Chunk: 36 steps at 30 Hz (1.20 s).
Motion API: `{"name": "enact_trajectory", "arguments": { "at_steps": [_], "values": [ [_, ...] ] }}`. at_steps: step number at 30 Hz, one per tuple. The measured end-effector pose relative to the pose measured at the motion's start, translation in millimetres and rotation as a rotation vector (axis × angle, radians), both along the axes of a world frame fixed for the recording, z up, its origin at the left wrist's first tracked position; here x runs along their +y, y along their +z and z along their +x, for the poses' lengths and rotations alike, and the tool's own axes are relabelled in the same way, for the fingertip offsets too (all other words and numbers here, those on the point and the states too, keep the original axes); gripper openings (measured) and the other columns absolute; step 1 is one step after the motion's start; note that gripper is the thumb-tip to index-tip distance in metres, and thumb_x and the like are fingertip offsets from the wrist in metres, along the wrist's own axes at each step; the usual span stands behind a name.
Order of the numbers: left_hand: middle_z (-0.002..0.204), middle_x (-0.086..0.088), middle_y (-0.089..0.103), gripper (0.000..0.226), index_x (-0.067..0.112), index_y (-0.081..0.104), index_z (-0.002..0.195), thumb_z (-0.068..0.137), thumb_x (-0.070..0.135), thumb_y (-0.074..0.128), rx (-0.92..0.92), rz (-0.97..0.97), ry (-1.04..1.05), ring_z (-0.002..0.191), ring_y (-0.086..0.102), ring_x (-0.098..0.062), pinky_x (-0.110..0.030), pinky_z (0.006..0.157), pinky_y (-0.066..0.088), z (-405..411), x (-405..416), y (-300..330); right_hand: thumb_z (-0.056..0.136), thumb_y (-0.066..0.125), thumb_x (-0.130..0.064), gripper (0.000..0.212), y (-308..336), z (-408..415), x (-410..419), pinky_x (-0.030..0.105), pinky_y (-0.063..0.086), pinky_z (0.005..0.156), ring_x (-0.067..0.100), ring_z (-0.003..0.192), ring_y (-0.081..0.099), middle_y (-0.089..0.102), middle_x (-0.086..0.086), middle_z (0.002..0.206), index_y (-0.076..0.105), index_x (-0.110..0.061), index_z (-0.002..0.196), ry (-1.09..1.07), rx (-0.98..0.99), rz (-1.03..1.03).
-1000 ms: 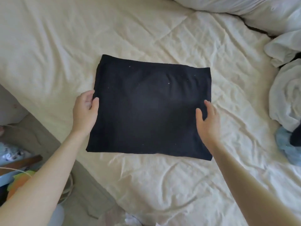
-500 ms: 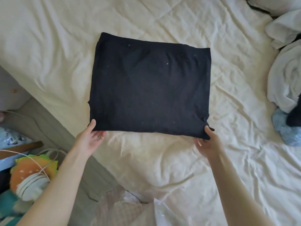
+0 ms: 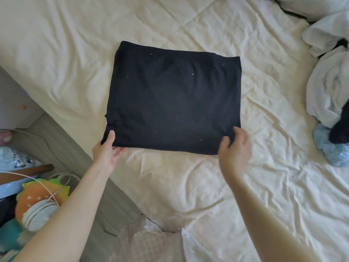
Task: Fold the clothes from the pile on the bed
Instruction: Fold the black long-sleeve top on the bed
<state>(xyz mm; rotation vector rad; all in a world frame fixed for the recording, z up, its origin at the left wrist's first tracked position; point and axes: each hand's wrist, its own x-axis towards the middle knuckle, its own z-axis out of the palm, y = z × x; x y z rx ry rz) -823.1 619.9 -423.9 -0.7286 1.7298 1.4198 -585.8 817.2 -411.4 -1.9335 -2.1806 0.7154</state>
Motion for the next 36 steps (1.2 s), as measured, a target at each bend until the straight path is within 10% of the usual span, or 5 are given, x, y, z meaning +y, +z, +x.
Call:
{"name": "enact_trajectory", "arguments": {
  "at_steps": [4, 10, 20, 25, 36],
  "values": [
    [0.116, -0.012, 0.062, 0.034, 0.009, 0.050, 0.124, 0.093, 0.020, 0.059, -0.052, 0.045, 0.112, 0.107, 0.061, -0.024, -0.032, 0.081, 0.051, 14.9, 1.5, 6.6, 0.090, 0.057, -0.014, 0.046, -13.9, -28.0, -57.8, 0.056, 0.020, 0.112, 0.030, 0.138, 0.034, 0.041, 0.011, 0.146, 0.050, -0.013, 0.135, 0.704, -0.085, -0.002],
    [0.120, -0.003, 0.062, 0.024, 0.017, 0.052, 0.118, 0.095, 0.015, 0.055, 0.265, 0.029, 0.051, 0.106, 0.063, -0.018, -0.032, 0.087, 0.054, 33.7, 28.3, 39.9, 0.102, 0.031, -0.032, 0.052, -39.9, -33.4, -65.5, 0.044, -0.007, 0.116, 0.019, 0.147, -0.002, 0.006, 0.001, 0.160, 0.017, -0.024, 0.151, 0.787, -0.206, -0.315],
    [0.085, 0.001, 0.061, 0.017, 0.013, 0.051, 0.091, 0.089, 0.028, 0.060, 1.183, 0.070, -1.102, 0.076, 0.058, -0.013, -0.023, 0.061, 0.045, 130.0, 162.4, 72.0, 0.097, 0.032, -0.054, 0.048, 19.4, 30.8, 42.5, 0.035, 0.051, 0.088, 0.019, 0.110, 0.064, 0.068, 0.002, 0.118, 0.056, -0.019, 0.120, -0.576, 1.181, -1.120],
    [0.152, -0.007, 0.029, 0.035, 0.013, 0.046, 0.127, 0.092, 0.014, 0.055, 1.073, -0.174, -1.799, 0.143, 0.018, -0.025, -0.044, 0.116, 0.015, 174.3, 150.2, 14.2, 0.094, 0.051, -0.046, 0.037, 9.3, 51.0, 54.3, 0.035, 0.053, 0.079, 0.021, 0.103, 0.065, 0.068, 0.005, 0.111, 0.063, -0.015, 0.110, -0.632, 0.890, -1.051],
    [0.120, -0.014, 0.064, 0.033, -0.001, 0.067, 0.087, 0.063, -0.022, 0.070, 1.311, -0.236, -1.589, 0.118, 0.055, -0.039, -0.042, 0.083, 0.055, 136.2, 94.9, -4.8, 0.089, 0.059, -0.008, 0.008, -12.3, 58.7, 42.9, 0.023, 0.054, 0.063, 0.016, 0.083, 0.063, 0.064, 0.005, 0.088, 0.059, -0.008, 0.081, -0.605, 0.523, -0.696]
  ]
}}
